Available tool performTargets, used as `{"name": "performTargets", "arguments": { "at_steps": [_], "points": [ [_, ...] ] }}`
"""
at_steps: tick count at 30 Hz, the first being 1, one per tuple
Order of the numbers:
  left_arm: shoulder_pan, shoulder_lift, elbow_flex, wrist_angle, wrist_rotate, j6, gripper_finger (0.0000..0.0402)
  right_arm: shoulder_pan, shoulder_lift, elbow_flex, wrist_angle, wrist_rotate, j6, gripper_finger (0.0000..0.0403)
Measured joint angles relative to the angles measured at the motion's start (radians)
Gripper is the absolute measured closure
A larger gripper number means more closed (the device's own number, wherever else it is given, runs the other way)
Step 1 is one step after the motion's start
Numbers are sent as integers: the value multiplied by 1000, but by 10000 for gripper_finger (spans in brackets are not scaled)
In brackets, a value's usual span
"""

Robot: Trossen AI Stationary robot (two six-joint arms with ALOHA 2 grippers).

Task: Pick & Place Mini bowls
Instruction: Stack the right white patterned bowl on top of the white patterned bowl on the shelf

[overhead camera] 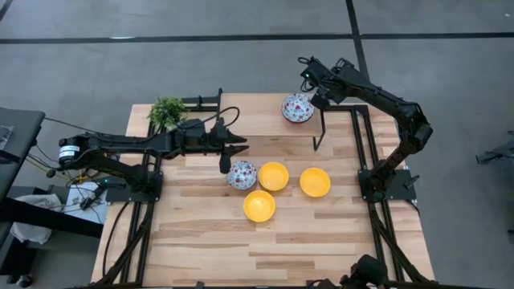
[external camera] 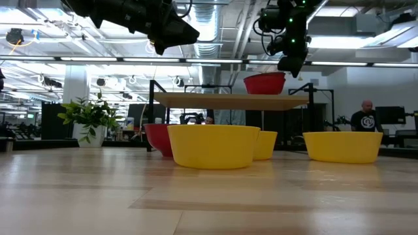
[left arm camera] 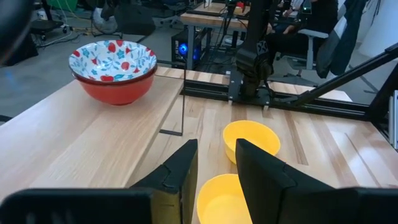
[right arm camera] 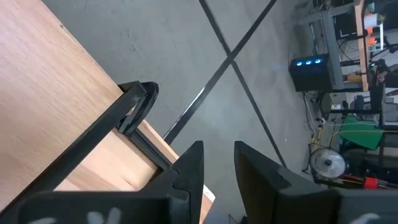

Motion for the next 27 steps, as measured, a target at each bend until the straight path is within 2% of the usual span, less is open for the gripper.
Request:
{"name": "performTargets", "arguments": {
  "at_steps": [27],
  "points": [
    [0, 0, 0, 0, 0, 0, 293, -7, 0, 0, 23, 26, 52, 327]
  ]
}}
